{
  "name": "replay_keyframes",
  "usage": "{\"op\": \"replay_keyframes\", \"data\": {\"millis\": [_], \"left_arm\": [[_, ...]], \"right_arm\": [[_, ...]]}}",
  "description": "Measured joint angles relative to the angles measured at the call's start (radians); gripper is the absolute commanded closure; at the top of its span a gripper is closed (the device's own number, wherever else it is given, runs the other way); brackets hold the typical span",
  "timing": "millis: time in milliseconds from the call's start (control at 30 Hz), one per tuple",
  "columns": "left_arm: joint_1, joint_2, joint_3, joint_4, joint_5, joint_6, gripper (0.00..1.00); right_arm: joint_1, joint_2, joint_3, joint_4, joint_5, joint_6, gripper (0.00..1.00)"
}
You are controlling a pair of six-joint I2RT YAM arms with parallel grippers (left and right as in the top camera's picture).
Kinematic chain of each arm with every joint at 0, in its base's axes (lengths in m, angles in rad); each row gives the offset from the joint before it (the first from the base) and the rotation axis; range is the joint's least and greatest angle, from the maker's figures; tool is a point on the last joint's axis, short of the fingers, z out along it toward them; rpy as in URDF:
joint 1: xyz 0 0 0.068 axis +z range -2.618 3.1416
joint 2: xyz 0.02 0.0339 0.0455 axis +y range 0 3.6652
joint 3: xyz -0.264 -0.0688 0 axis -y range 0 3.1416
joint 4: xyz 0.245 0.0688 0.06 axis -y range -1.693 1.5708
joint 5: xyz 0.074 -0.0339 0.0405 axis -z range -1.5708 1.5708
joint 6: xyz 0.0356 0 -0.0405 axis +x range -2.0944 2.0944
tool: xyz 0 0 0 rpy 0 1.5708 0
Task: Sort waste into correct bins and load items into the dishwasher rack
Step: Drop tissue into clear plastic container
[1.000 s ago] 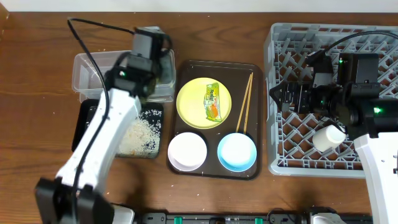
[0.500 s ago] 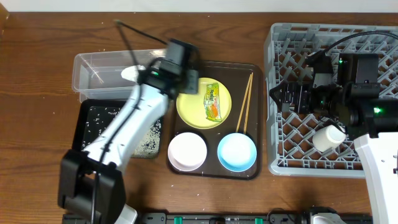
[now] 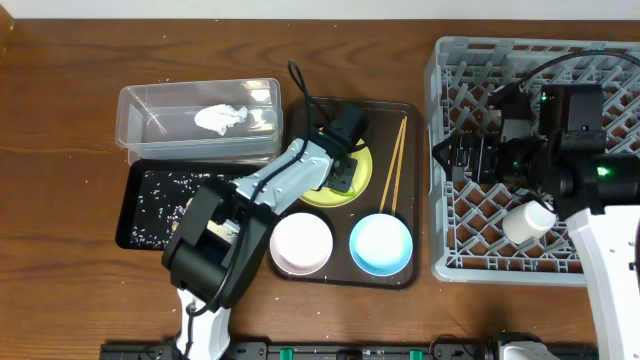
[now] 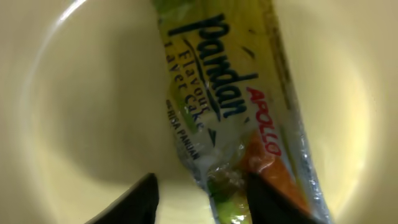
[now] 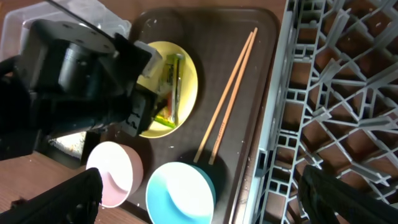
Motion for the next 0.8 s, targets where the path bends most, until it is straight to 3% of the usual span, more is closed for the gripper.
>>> {"op": "replay_keyframes", "data": {"millis": [33,267,533,800], "left_arm": [[0.000,-0.003,0.000,-0.003,0.012,0.001,0.94],[0.020,-0.099,0.011,-0.079,0.045,0.002,0.94],[0.240,-0.378,0.085,-0.086,0.026,0.002,0.94],[0.474,-0.260,0.087,-0.031,0.029,0.003,0.92]], "right_arm": [[0.000,0.005,0.000,0.000,0.000,0.000,0.01],[0.000,0.010,0.000,-0.003,0.000,0.000,0.01],[0.000,0.010,0.000,-0.003,0.000,0.000,0.01],[0.000,0.010,0.000,-0.007,0.000,0.000,0.02]]}}
